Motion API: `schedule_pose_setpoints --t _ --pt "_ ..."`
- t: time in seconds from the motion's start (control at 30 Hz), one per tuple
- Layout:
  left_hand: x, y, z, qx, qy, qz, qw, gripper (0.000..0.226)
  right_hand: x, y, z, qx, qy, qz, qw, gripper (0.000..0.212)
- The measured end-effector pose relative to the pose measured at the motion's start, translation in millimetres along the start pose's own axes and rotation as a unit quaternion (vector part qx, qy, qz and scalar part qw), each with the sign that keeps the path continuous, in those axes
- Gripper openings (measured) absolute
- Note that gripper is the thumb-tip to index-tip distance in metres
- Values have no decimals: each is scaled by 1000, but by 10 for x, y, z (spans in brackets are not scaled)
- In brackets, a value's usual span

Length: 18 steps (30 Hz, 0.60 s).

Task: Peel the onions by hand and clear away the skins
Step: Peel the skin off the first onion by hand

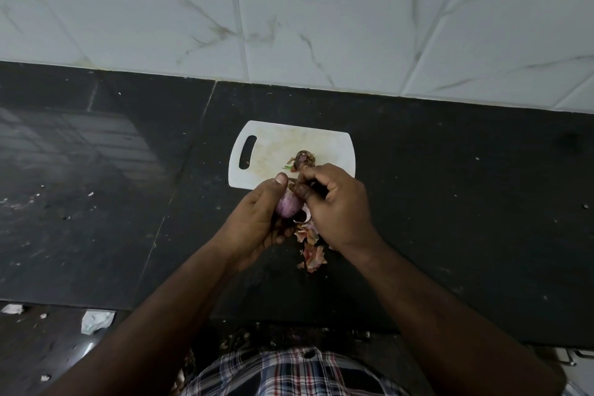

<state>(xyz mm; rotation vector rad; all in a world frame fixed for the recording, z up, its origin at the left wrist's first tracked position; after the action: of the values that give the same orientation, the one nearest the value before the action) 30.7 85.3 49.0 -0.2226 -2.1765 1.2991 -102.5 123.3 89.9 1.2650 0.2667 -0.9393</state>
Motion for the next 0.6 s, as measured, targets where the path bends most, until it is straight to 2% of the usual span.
schedule_pose_setpoints --t 0.07,0.13,0.2,0.23,0.27,0.3,0.37,0.43,0.53,0.6 --pt "-7 -3 21 38 -13 18 999 47 71 -20 -32 23 -1 -6 1000 8" --pt "-22 -21 25 67 -22 24 997 46 144 -44 -37 156 39 126 979 7" --pt "-44 -28 19 86 -18 26 996 47 163 -39 -27 316 80 313 892 14" --pt "-51 -26 11 91 -13 19 996 45 133 -45 -10 356 98 352 860 18" --pt "-59 -26 1 91 -10 6 996 43 86 -55 12 365 121 352 853 22" --pt "-66 -26 -6 87 -9 -6 996 43 36 -83 34 344 143 328 868 25" --pt "-81 -25 -8 78 -5 -18 997 46 -64 -125 62 252 176 211 928 27" --pt "-93 -17 -1 73 3 -16 997 49 -135 -156 88 155 184 92 966 17" --pt "-95 -12 15 77 15 6 997 51 -97 -112 65 76 211 53 973 28" --pt "-73 5 24 79 21 17 996 52 -57 -79 50 61 173 26 983 23"
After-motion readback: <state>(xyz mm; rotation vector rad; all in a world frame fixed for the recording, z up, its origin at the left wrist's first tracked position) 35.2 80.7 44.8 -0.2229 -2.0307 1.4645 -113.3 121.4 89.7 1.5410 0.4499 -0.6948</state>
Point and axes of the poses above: each hand's wrist, its own z-axis towards the middle knuckle, its own x-axis out of the palm, y = z × x, the point moved 4 cm from there along z, towards the middle knuckle, and after that the axes turned 10 degrees about -z, right-handed, at the moved point
